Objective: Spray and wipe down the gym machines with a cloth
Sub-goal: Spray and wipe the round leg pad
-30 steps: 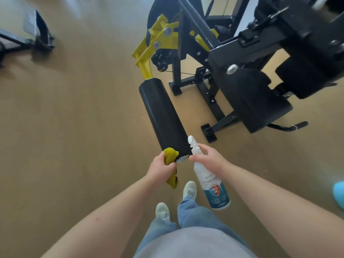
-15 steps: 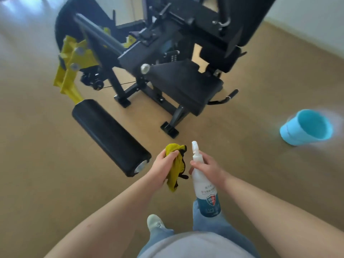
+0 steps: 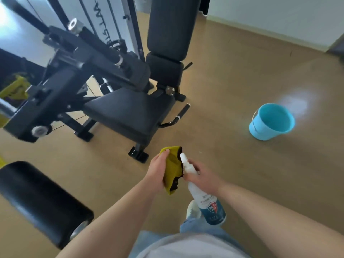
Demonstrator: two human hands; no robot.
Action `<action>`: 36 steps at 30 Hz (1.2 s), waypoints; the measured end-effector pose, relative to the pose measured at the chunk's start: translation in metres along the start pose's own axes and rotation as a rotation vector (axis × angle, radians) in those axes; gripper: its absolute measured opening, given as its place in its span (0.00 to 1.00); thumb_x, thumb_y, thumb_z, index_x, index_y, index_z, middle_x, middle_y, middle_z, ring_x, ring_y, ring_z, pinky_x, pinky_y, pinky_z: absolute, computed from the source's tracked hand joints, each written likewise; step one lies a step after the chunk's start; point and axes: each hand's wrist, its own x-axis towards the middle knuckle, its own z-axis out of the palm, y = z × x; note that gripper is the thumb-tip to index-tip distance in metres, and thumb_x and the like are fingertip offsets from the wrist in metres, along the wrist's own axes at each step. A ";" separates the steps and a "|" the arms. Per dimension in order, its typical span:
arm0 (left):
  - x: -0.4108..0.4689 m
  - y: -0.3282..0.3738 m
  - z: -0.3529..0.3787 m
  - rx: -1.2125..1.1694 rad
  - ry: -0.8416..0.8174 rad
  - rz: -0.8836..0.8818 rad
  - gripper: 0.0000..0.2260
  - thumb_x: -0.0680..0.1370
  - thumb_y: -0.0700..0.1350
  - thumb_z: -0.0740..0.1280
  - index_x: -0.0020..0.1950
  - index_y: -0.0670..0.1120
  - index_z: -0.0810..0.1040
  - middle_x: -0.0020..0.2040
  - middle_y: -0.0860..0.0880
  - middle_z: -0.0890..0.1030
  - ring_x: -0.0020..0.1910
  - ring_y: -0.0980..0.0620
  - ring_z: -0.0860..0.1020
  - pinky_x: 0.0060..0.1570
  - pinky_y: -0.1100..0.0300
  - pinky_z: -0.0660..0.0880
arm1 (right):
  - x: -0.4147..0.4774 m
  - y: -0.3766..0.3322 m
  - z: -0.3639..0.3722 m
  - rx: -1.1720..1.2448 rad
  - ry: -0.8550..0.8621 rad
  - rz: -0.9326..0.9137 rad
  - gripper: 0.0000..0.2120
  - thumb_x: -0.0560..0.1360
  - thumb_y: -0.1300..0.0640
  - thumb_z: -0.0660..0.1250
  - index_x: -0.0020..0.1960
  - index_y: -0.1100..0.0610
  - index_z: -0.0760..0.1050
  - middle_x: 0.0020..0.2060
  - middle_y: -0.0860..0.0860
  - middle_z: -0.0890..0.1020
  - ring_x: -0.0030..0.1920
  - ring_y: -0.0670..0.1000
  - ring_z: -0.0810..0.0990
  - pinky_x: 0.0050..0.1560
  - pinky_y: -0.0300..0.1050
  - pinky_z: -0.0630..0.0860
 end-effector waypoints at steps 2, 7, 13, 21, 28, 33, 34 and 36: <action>0.005 0.017 0.026 -0.038 0.005 -0.024 0.11 0.80 0.59 0.67 0.55 0.53 0.76 0.55 0.43 0.82 0.53 0.40 0.82 0.53 0.45 0.81 | 0.012 0.003 -0.032 -0.033 0.001 0.008 0.14 0.82 0.56 0.68 0.64 0.40 0.76 0.49 0.42 0.83 0.46 0.39 0.82 0.42 0.31 0.73; 0.021 0.059 0.064 -0.068 0.024 -0.129 0.18 0.79 0.65 0.66 0.55 0.51 0.74 0.52 0.41 0.81 0.50 0.40 0.81 0.53 0.46 0.80 | 0.051 -0.002 -0.089 -0.063 0.005 -0.003 0.20 0.81 0.54 0.70 0.71 0.41 0.75 0.54 0.40 0.84 0.52 0.40 0.82 0.48 0.35 0.77; 0.075 0.108 0.073 -0.179 -0.042 -0.010 0.19 0.83 0.61 0.61 0.56 0.46 0.78 0.53 0.44 0.82 0.48 0.46 0.81 0.47 0.51 0.78 | 0.127 -0.021 -0.127 -0.150 -0.016 0.031 0.29 0.72 0.40 0.69 0.72 0.33 0.70 0.52 0.41 0.86 0.50 0.45 0.85 0.53 0.51 0.83; 0.164 0.207 0.109 -0.213 -0.125 -0.132 0.22 0.70 0.62 0.69 0.50 0.44 0.80 0.48 0.44 0.83 0.46 0.44 0.78 0.46 0.53 0.74 | 0.248 -0.075 -0.203 -0.226 -0.031 0.094 0.29 0.74 0.47 0.72 0.74 0.43 0.70 0.53 0.45 0.84 0.51 0.48 0.84 0.53 0.51 0.83; 0.209 0.273 0.163 -0.358 -0.167 -0.130 0.22 0.78 0.52 0.56 0.62 0.43 0.82 0.56 0.39 0.85 0.52 0.37 0.80 0.49 0.46 0.74 | 0.319 -0.112 -0.283 -0.286 -0.016 0.089 0.28 0.72 0.46 0.75 0.69 0.42 0.70 0.52 0.46 0.83 0.50 0.49 0.85 0.55 0.52 0.84; 0.255 0.317 0.196 -0.310 0.003 -0.090 0.14 0.80 0.46 0.59 0.64 0.45 0.76 0.61 0.39 0.81 0.61 0.37 0.79 0.65 0.38 0.74 | 0.379 -0.124 -0.337 -0.383 -0.112 0.089 0.33 0.72 0.47 0.75 0.74 0.43 0.67 0.52 0.47 0.84 0.49 0.49 0.85 0.55 0.52 0.84; 0.262 0.327 0.203 -0.306 0.033 -0.081 0.12 0.80 0.45 0.60 0.63 0.46 0.76 0.61 0.39 0.81 0.61 0.37 0.79 0.66 0.37 0.73 | 0.392 -0.127 -0.349 -0.411 -0.141 0.081 0.34 0.72 0.47 0.74 0.75 0.43 0.66 0.54 0.47 0.83 0.50 0.49 0.84 0.55 0.53 0.84; 0.278 0.345 0.217 -0.347 0.061 -0.056 0.17 0.77 0.44 0.63 0.67 0.46 0.74 0.63 0.40 0.80 0.62 0.36 0.79 0.67 0.34 0.72 | 0.418 -0.132 -0.376 -0.464 -0.204 0.058 0.35 0.73 0.46 0.74 0.77 0.42 0.64 0.57 0.47 0.83 0.52 0.49 0.84 0.56 0.53 0.83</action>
